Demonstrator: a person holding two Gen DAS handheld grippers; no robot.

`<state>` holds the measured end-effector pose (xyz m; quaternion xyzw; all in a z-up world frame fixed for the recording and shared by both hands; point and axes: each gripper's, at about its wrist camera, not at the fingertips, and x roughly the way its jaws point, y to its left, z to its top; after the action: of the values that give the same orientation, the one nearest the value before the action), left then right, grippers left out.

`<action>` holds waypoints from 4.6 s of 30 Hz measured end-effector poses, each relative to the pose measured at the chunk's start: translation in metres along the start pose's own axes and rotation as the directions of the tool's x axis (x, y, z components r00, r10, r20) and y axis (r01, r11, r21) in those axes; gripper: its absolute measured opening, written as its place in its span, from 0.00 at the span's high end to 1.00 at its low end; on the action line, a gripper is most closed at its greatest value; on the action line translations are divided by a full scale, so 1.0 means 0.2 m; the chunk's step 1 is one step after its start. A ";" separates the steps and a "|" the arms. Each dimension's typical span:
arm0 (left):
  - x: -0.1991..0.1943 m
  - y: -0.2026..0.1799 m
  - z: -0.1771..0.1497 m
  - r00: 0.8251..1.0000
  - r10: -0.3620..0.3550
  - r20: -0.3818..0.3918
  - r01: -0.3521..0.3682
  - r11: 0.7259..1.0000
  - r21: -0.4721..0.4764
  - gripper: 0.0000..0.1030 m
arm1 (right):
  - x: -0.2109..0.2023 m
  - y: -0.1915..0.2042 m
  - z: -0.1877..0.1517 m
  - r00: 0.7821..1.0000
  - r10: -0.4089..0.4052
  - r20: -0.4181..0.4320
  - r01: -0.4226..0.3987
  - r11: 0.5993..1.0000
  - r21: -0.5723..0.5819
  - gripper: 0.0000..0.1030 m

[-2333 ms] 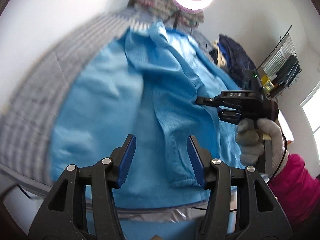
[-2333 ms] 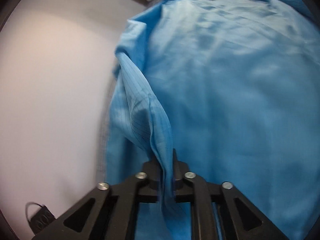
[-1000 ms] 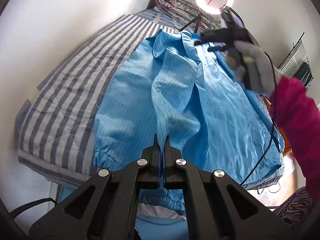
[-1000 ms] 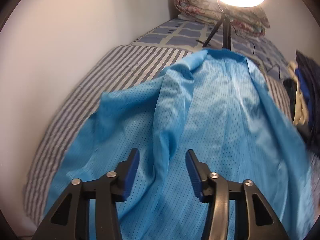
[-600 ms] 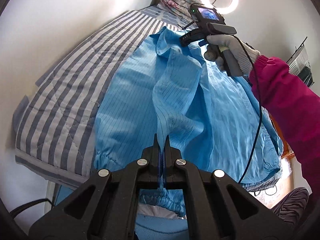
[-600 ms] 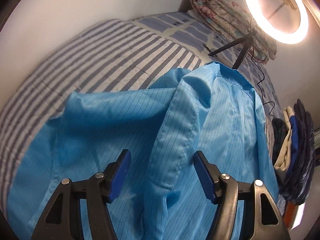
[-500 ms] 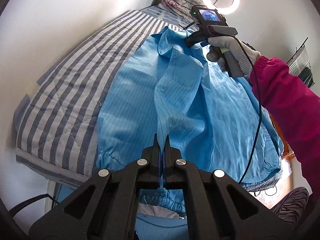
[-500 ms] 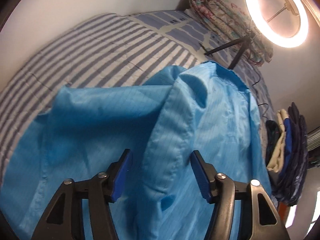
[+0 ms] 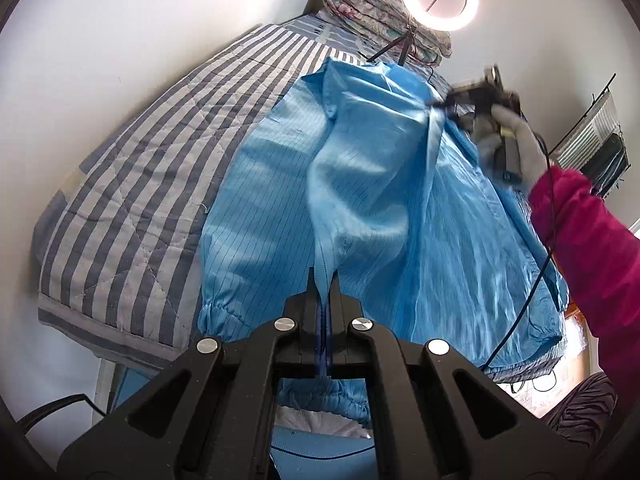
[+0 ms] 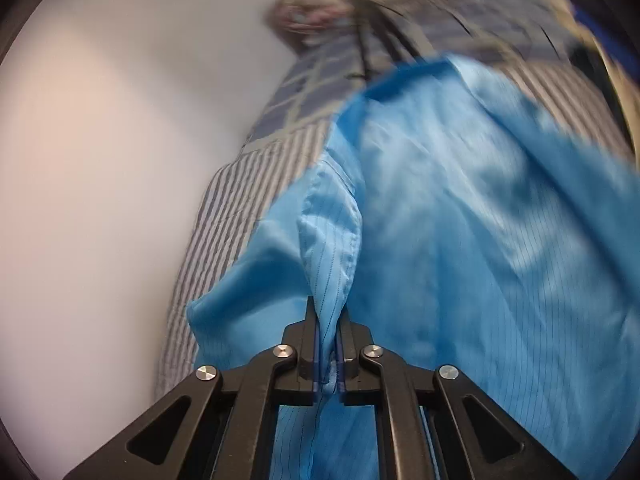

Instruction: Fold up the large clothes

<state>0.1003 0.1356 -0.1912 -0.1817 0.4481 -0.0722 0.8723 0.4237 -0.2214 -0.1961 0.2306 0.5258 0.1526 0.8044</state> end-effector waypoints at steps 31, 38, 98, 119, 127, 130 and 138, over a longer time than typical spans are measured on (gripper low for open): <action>0.04 0.10 -0.09 0.997 -0.038 -0.063 0.031 0.994 -0.104 1.00 | 0.53 1.09 -0.21 0.982 -0.181 -0.052 0.078 0.643 -0.762 0.71; 0.00 0.14 -0.07 1.000 -0.016 -0.026 0.012 0.989 -0.146 1.00 | 0.58 1.14 -0.09 0.987 -0.161 -0.007 0.103 0.665 -0.740 1.00; 0.04 0.19 0.13 0.995 0.069 -0.066 -0.079 0.984 -0.157 0.98 | -0.15 0.30 -0.98 0.973 0.052 -0.223 -0.120 0.946 -0.302 0.63; -0.04 0.28 0.13 0.986 0.165 -0.023 -0.167 0.976 -0.137 0.49 | -0.25 0.62 -1.08 0.991 -0.063 -0.116 -0.005 0.860 -0.510 0.83; 0.17 0.41 0.20 0.989 0.033 -0.145 -0.071 0.961 -0.267 0.69 | -0.19 0.81 -1.28 0.981 0.061 -0.186 -0.157 0.816 -0.557 0.72; 0.21 0.42 0.20 0.987 0.042 -0.157 -0.085 0.958 -0.274 0.88 | -0.09 0.78 -1.32 0.977 0.051 -0.208 -0.155 0.839 -0.522 0.72; 0.14 0.42 0.21 0.995 -0.012 -0.098 -0.017 0.957 -0.288 0.92 | -0.01 0.75 -1.35 0.968 0.040 -0.246 -0.161 0.853 -0.497 0.70</action>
<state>0.1477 0.2158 -0.2209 -0.3027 0.4966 -0.0137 0.8134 0.1761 -0.0386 -0.2071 0.0166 0.5415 0.3543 0.7622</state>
